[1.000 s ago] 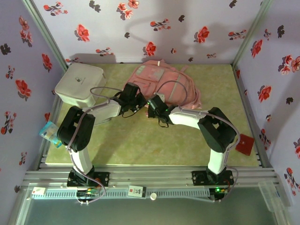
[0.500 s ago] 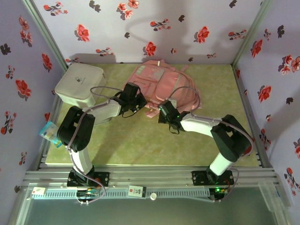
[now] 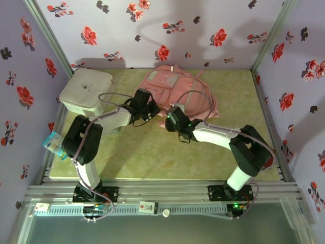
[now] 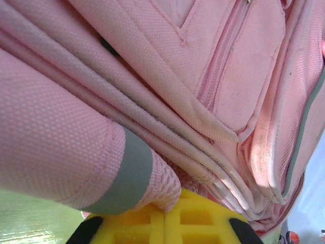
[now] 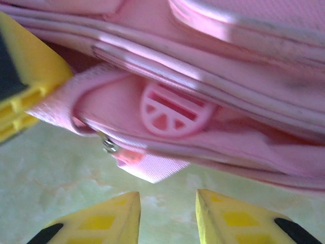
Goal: Pack books, pencil case, and school supplies into a backpack
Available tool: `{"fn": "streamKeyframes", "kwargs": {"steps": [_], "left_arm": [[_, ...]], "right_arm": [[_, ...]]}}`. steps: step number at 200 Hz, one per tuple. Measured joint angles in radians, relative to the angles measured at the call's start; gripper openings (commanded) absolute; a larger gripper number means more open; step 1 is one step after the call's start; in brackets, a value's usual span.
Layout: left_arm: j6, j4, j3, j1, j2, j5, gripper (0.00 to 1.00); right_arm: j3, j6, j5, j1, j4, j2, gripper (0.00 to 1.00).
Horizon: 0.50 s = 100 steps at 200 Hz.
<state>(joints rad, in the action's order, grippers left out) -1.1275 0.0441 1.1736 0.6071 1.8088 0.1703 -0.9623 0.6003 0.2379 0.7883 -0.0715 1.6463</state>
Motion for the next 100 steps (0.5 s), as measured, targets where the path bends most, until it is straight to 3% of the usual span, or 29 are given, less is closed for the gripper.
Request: {"fn": "streamKeyframes", "kwargs": {"steps": [100], "left_arm": [[0.0,0.0,0.011,0.01,0.0,0.015,0.0]], "right_arm": [[-0.129,-0.006,0.06,0.003,-0.041,0.13,0.27]]}}
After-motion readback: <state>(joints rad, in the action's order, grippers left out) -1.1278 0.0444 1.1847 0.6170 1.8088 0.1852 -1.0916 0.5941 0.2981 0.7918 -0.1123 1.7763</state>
